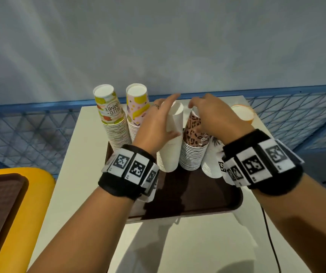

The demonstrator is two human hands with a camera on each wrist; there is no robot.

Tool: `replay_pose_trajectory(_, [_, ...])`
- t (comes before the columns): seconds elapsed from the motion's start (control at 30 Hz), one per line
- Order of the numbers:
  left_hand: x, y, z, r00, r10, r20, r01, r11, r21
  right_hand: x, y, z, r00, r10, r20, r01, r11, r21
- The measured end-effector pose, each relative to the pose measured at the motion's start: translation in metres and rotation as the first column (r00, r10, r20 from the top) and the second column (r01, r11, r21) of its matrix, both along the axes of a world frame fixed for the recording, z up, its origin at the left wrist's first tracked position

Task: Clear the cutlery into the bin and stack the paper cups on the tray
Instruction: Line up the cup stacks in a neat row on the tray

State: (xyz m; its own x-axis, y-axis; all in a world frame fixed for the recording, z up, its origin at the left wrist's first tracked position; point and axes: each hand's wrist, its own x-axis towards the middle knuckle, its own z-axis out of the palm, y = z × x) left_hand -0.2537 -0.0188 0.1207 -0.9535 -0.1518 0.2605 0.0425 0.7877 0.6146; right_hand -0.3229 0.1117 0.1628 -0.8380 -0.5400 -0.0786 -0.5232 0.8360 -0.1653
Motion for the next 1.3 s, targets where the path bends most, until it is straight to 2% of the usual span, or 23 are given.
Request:
replay_pose_trajectory(0.1, [-0.013,-0.006,0.006,0.999,0.010,0.051,-0.006,0.997,-0.077,-0.008,-0.003,-0.005,1.000,0.010,-0.028,-0.009,1.000,0.006])
replay_pose_trajectory(0.47, [-0.053,-0.015,0.006,0.994,0.110,0.024,-0.109,0.993,-0.055,-0.030,-0.027,-0.001,0.996,-0.092,0.013,0.092,0.996,0.003])
replay_pose_trajectory(0.57, [-0.054,-0.014,0.003,0.990,0.138,0.027,-0.137,0.990,-0.037,-0.021,-0.021,0.004,0.993,-0.069,-0.092,0.067,0.997,-0.026])
replay_pose_trajectory(0.63, [-0.045,-0.008,-0.002,0.983,0.177,-0.038,-0.177,0.984,0.011,-0.006,-0.002,0.012,0.973,-0.046,-0.228,-0.006,0.976,-0.219])
replay_pose_trajectory(0.67, [-0.038,-0.004,-0.006,0.973,0.210,-0.096,-0.205,0.977,0.051,0.003,0.011,0.016,0.951,-0.065,-0.301,-0.054,0.928,-0.370])
replay_pose_trajectory(0.7, [-0.030,0.000,-0.013,0.956,0.250,-0.157,-0.237,0.967,0.097,0.013,0.026,0.018,0.927,-0.109,-0.359,-0.109,0.837,-0.535])
replay_pose_trajectory(0.77, [-0.015,0.013,-0.029,0.914,0.337,-0.227,-0.298,0.936,0.189,0.030,0.056,0.006,0.878,-0.243,-0.412,-0.213,0.571,-0.793])
replay_pose_trajectory(0.8, [-0.009,0.019,-0.039,0.901,0.378,-0.211,-0.329,0.914,0.236,0.035,0.071,-0.008,0.866,-0.314,-0.389,-0.208,0.480,-0.852])
replay_pose_trajectory(0.83, [-0.005,0.025,-0.048,0.900,0.405,-0.160,-0.353,0.894,0.276,0.037,0.083,-0.026,0.869,-0.365,-0.333,-0.158,0.434,-0.887])
replay_pose_trajectory(0.87, [-0.003,0.031,-0.057,0.908,0.411,-0.082,-0.370,0.879,0.302,0.038,0.093,-0.044,0.889,-0.384,-0.249,-0.068,0.428,-0.901])
replay_pose_trajectory(0.97, [-0.009,0.039,-0.080,0.930,0.336,0.152,-0.369,0.853,0.369,0.027,0.106,-0.095,0.939,-0.325,0.111,0.279,0.532,-0.800])
replay_pose_trajectory(1.03, [-0.015,0.042,-0.089,0.923,0.314,0.222,-0.381,0.823,0.422,0.016,0.105,-0.125,0.922,-0.286,0.262,0.387,0.631,-0.673])
replay_pose_trajectory(1.07, [-0.018,0.043,-0.092,0.914,0.319,0.252,-0.401,0.802,0.442,0.011,0.103,-0.138,0.920,-0.266,0.287,0.391,0.651,-0.651])
replay_pose_trajectory(1.13, [-0.023,0.046,-0.096,0.893,0.321,0.316,-0.442,0.759,0.477,0.002,0.100,-0.151,0.909,-0.265,0.320,0.414,0.642,-0.645])
replay_pose_trajectory(1.3, [-0.032,0.051,-0.107,0.874,0.315,0.370,-0.473,0.722,0.505,-0.022,0.090,-0.152,0.912,-0.292,0.290,0.411,0.618,-0.670])
